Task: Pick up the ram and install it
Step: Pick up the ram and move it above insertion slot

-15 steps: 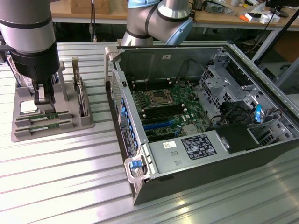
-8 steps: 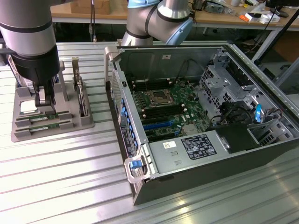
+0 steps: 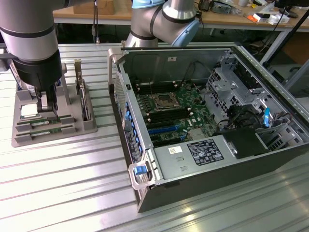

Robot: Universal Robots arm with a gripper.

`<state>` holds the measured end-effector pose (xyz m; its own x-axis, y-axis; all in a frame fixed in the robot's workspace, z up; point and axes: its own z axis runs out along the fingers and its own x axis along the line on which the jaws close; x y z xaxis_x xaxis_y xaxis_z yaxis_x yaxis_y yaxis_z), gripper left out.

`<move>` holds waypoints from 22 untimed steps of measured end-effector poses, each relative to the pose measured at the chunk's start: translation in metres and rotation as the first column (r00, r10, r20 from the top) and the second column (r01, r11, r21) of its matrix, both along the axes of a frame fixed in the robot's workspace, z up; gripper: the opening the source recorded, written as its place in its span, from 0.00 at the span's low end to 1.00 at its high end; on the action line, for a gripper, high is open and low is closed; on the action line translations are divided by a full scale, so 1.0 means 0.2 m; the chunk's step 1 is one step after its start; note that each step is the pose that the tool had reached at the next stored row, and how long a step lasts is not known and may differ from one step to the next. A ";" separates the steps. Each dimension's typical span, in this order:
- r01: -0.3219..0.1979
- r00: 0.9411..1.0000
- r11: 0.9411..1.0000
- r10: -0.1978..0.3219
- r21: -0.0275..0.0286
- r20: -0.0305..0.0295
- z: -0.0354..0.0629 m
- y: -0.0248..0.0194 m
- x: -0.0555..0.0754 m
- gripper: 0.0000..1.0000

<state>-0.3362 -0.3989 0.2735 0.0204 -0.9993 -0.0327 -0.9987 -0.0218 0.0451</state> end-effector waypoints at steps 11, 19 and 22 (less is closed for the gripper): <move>-0.003 1.000 1.000 0.003 0.000 0.000 -0.037 0.000 0.00 0.36; -0.008 1.000 1.000 0.008 0.001 0.000 -0.085 0.000 -0.01 0.36; -0.010 1.000 1.000 0.010 0.002 0.000 -0.106 0.000 -0.01 0.36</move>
